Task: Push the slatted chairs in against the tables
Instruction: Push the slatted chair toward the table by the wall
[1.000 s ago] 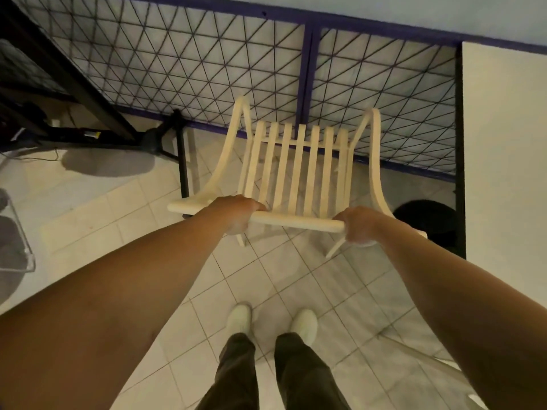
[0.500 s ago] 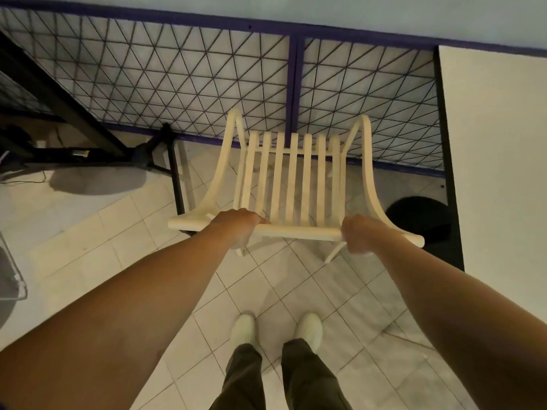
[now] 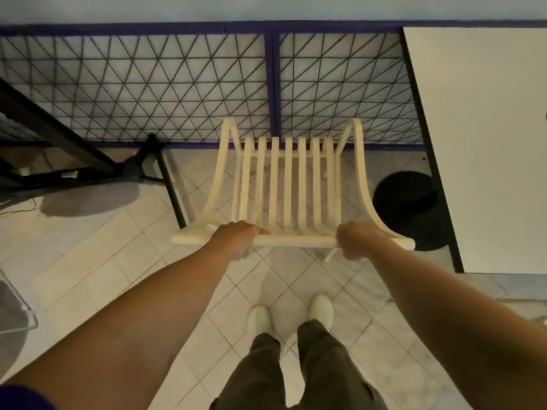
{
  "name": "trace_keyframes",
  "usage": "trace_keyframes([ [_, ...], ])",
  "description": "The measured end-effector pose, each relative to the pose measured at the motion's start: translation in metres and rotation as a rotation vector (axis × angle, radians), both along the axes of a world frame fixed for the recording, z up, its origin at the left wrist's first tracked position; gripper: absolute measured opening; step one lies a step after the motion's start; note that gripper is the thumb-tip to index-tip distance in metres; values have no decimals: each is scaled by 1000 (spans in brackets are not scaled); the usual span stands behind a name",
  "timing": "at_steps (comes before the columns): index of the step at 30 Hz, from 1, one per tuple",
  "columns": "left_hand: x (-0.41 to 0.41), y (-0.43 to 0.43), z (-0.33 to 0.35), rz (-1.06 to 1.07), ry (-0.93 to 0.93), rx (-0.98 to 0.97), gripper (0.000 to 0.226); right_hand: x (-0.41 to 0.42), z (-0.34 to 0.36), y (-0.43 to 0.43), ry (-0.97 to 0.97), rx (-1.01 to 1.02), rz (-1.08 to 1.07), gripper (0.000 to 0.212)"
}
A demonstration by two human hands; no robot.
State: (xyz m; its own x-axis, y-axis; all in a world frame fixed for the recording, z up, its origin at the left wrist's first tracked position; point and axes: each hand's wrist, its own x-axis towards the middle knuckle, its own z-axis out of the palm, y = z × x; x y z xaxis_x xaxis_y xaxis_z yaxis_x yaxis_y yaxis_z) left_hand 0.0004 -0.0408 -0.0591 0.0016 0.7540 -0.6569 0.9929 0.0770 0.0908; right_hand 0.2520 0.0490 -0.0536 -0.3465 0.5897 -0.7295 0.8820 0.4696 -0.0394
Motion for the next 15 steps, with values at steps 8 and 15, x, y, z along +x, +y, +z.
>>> trace_keyframes([
  [8, -3, -33, 2, -65, -34, -34, 75, 0, 2, -44, -41, -22, -41, 34],
  [15, -5, -47, -5, -95, -55, -20, 76, 5, -5, -66, -16, 27, -102, 29],
])
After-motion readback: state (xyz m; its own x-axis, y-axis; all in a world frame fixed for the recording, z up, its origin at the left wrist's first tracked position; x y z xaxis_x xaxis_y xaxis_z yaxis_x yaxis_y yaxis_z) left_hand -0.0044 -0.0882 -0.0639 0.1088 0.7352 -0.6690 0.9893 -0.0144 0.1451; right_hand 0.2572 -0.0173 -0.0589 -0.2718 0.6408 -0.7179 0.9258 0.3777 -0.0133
